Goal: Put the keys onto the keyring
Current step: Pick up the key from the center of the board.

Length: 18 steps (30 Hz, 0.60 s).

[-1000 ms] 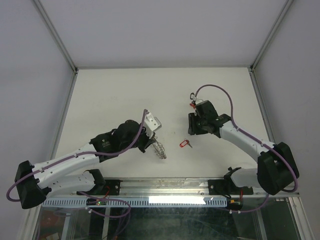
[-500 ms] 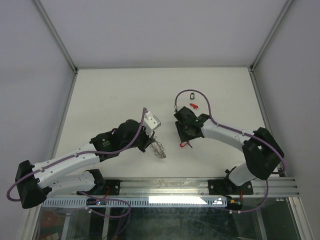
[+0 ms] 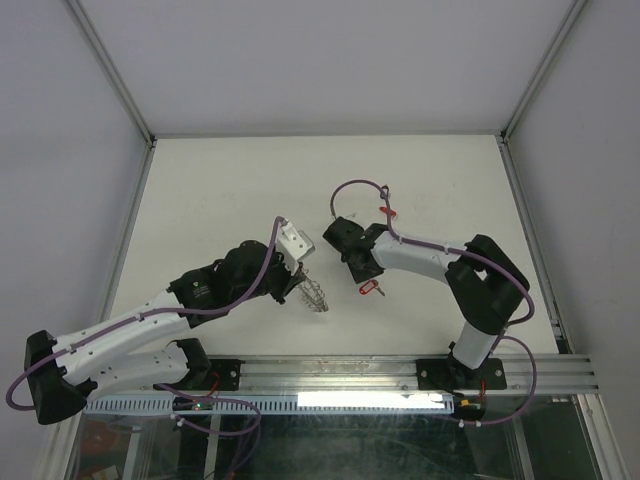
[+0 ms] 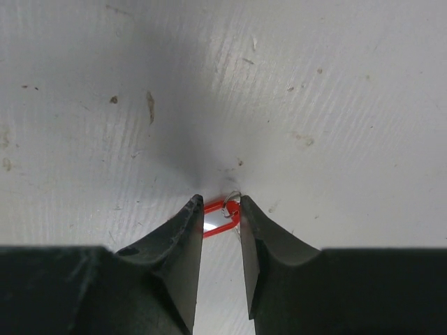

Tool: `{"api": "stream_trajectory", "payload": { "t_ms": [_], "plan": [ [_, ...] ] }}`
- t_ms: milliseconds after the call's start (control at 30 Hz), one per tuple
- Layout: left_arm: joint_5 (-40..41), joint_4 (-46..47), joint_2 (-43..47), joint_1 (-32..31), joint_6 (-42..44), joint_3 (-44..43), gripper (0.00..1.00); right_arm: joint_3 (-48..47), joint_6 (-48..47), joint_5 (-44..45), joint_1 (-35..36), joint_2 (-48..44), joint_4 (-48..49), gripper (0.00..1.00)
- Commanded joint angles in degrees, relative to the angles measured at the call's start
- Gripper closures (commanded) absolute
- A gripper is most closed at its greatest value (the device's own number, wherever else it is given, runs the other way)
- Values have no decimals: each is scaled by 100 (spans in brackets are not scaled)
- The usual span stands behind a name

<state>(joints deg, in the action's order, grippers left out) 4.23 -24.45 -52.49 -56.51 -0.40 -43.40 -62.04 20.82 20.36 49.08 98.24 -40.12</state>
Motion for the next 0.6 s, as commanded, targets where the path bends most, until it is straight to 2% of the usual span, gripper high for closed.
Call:
{"api": "stream_trajectory", "payload": {
  "t_ms": [0, 567],
  "plan": [
    [-39, 318, -4, 62, 133, -46, 100, -333, 234, 495, 74, 111, -199, 71],
    [-169, 318, -60, 70, 178, -55, 100, -218, 409, 327, 75, 266, -246, 74]
  ]
}}
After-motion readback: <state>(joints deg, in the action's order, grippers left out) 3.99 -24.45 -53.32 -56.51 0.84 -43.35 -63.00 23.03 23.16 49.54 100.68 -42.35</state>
